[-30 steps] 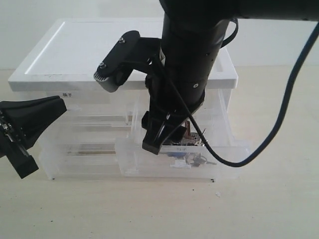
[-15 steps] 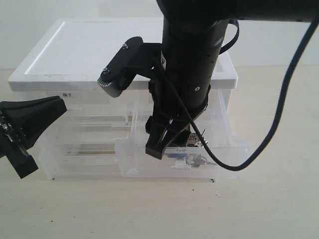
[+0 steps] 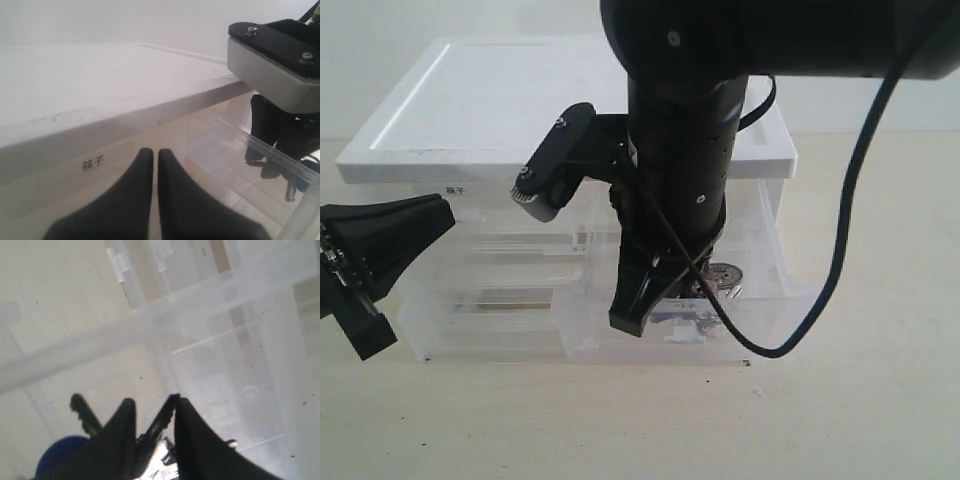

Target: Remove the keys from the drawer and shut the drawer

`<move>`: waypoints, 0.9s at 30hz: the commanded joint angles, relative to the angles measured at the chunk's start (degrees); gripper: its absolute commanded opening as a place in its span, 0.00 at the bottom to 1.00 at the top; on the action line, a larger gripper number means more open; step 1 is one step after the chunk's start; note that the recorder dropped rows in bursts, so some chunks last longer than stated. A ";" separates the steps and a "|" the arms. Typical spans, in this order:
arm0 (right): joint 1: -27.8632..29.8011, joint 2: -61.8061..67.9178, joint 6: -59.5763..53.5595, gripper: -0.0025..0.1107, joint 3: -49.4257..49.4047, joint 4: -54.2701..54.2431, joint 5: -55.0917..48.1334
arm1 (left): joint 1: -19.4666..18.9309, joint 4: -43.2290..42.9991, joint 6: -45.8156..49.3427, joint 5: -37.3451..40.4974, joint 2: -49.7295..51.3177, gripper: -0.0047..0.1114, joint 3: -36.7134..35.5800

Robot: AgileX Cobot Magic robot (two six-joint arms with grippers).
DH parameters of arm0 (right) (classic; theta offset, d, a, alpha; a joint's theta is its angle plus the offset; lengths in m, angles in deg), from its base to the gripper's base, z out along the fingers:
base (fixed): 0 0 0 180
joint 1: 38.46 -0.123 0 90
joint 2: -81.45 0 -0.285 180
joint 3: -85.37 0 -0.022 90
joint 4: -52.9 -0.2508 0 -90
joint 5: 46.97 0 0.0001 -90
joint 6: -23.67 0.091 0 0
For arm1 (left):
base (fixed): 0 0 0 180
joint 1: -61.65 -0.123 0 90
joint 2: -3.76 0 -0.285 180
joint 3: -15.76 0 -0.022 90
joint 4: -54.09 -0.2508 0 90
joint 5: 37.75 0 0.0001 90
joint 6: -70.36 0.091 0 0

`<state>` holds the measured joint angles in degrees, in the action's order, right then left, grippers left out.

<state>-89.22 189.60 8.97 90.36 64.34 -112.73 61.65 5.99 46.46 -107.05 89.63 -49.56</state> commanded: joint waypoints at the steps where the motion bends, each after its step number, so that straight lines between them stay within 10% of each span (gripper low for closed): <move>1: 0.44 1.43 1.88 0.03 -0.65 7.03 2.93 | 0.07 -0.41 -0.67 -0.66 0.02 0.08 0.21; 27: -2.41 -4.39 4.61 0.02 -0.28 9.71 17.63 | 0.07 -0.41 -0.78 -0.66 0.02 0.08 0.21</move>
<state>-91.55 186.22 13.43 89.90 73.41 -96.35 61.65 5.99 46.16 -107.15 89.63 -49.56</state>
